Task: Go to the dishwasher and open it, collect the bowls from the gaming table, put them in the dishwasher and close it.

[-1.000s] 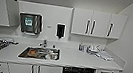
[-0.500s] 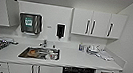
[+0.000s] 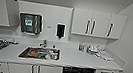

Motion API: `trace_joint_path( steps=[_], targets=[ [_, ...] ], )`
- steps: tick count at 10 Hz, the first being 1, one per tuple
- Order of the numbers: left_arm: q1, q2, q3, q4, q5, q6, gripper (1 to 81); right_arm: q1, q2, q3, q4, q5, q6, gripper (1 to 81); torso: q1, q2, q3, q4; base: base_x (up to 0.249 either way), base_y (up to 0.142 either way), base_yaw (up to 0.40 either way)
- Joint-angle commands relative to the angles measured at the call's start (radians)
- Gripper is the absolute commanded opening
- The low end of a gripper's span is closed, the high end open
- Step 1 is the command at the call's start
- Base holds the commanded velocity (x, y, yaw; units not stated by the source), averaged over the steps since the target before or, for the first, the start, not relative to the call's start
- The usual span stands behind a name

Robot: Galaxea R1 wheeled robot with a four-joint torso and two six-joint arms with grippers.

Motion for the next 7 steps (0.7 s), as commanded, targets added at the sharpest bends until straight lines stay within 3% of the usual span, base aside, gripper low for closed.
trace_joint_path(
  steps=[1,2,3,7],
  targets=[
    [-0.072,-0.009,0.038,-0.281,0.009,0.258,81.1,0.058,0.003,-0.002,-0.011,-0.056,-0.001,81.1,0.0,0.0,0.0,0.0,0.0,0.0,0.0],
    [-0.076,-0.011,0.039,-0.339,0.009,0.313,81.1,0.055,0.003,-0.002,-0.011,-0.054,-0.002,81.1,0.0,0.0,0.0,0.0,0.0,0.0,0.0],
    [-0.081,-0.012,0.041,-0.369,0.012,0.332,81.1,0.055,0.004,-0.002,-0.011,-0.054,-0.001,81.1,0.0,0.0,0.0,0.0,0.0,0.0,0.0],
    [-0.087,-0.009,0.041,-0.369,0.007,0.321,81.1,0.064,0.003,-0.017,-0.008,-0.049,0.008,81.1,0.0,0.0,0.0,0.0,0.0,0.0,0.0]
  ],
)
